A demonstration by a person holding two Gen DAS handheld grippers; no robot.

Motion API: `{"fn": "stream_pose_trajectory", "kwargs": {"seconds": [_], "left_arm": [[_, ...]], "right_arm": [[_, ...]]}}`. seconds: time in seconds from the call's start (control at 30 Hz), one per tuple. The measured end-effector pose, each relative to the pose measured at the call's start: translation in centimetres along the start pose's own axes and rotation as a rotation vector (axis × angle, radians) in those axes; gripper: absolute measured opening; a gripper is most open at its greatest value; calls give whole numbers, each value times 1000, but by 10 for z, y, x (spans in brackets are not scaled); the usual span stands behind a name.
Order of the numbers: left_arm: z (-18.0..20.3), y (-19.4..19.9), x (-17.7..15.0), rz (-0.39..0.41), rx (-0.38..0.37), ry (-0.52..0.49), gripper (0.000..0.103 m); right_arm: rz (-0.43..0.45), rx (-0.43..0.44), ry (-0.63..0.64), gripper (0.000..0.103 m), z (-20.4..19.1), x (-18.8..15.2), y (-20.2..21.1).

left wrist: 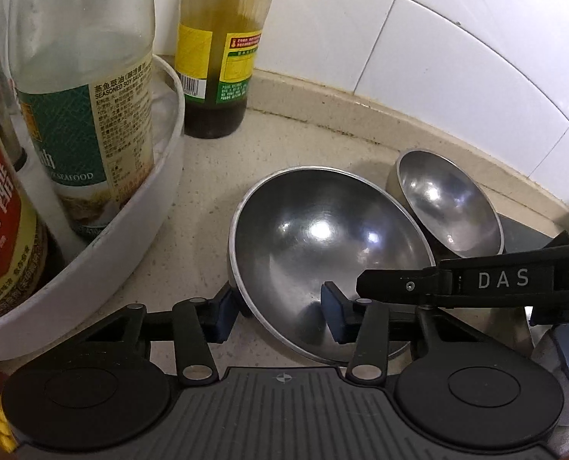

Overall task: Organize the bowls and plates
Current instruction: 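Lift the steel bowl with both grippers and carry it over the plate stack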

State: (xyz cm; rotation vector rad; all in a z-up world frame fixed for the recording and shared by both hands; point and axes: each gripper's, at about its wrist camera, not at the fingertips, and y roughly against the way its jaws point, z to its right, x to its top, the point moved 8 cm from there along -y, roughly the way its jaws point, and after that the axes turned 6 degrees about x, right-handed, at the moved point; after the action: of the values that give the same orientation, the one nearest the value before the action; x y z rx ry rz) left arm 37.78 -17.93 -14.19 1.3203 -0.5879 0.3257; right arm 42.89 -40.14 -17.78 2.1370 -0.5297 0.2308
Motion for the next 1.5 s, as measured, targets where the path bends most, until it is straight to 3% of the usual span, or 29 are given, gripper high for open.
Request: {"fn": "stream_pose_trajectory", "kwargs": {"seconds": [0.43, 0.73, 1.17, 1.5], "left_arm": [[10, 32, 5, 51, -26, -11, 57], [25, 84, -6, 117, -36, -47, 58], [52, 148, -65, 153, -66, -95, 63], [57, 164, -126, 84, -123, -146, 65]], "right_arm": [[39, 22, 32, 20, -8, 2, 19], [90, 27, 63, 20, -29, -9, 57], [130, 46, 84, 20, -42, -76, 123], [95, 12, 56, 21, -32, -138, 146]]}}
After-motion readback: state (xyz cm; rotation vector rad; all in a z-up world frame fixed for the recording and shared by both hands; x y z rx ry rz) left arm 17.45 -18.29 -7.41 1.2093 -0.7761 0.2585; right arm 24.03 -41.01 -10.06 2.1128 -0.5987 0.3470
